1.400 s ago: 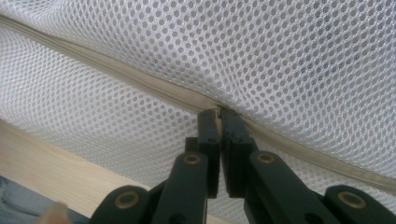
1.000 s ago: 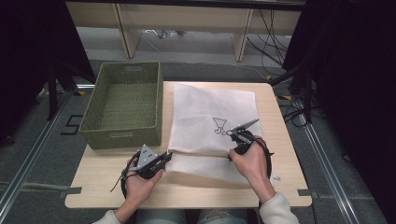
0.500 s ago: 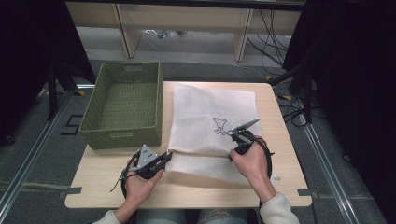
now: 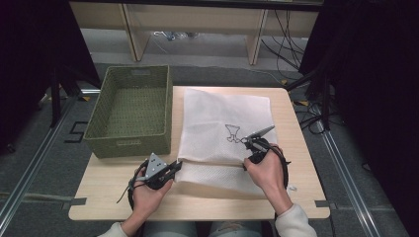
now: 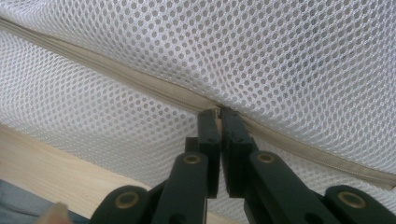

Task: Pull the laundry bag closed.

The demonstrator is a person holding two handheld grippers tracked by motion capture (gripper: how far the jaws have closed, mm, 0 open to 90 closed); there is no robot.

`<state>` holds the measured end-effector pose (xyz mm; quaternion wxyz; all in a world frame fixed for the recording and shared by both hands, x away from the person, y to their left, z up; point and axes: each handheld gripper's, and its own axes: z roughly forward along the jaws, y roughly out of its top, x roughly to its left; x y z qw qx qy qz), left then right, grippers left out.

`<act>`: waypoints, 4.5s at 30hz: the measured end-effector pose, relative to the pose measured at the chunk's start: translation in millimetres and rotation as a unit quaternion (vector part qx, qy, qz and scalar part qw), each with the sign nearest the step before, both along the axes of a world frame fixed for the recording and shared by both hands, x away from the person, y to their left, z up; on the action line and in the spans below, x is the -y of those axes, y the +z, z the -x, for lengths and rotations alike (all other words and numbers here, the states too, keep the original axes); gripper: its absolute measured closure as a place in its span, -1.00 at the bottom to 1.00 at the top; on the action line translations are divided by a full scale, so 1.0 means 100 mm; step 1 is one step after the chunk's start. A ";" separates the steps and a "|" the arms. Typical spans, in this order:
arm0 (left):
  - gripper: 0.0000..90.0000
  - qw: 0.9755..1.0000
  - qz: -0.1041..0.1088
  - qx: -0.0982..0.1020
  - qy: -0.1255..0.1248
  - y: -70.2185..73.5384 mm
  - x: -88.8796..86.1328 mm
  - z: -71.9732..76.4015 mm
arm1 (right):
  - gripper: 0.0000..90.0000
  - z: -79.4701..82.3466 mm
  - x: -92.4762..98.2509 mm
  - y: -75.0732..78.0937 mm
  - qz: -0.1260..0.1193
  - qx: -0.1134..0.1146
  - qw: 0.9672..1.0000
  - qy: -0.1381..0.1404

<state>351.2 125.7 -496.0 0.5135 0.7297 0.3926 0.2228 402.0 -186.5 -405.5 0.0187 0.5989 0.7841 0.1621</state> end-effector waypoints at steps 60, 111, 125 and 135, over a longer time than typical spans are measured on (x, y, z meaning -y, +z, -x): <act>0.88 1.000 0.010 -0.006 0.006 -0.01 0.01 0.01 | 0.97 0.01 0.15 0.02 0.015 0.001 1.000 -0.023; 0.88 1.000 0.001 -0.003 0.003 0.00 -0.02 -0.01 | 0.97 0.00 0.31 0.04 0.013 0.001 0.999 -0.048; 0.88 1.000 0.009 -0.009 0.008 -0.01 -0.01 0.00 | 0.97 -0.01 0.34 0.05 0.008 -0.008 0.997 -0.074; 0.88 1.000 0.009 -0.010 0.007 -0.01 -0.01 0.00 | 0.97 -0.02 0.40 0.04 0.008 0.005 0.998 -0.059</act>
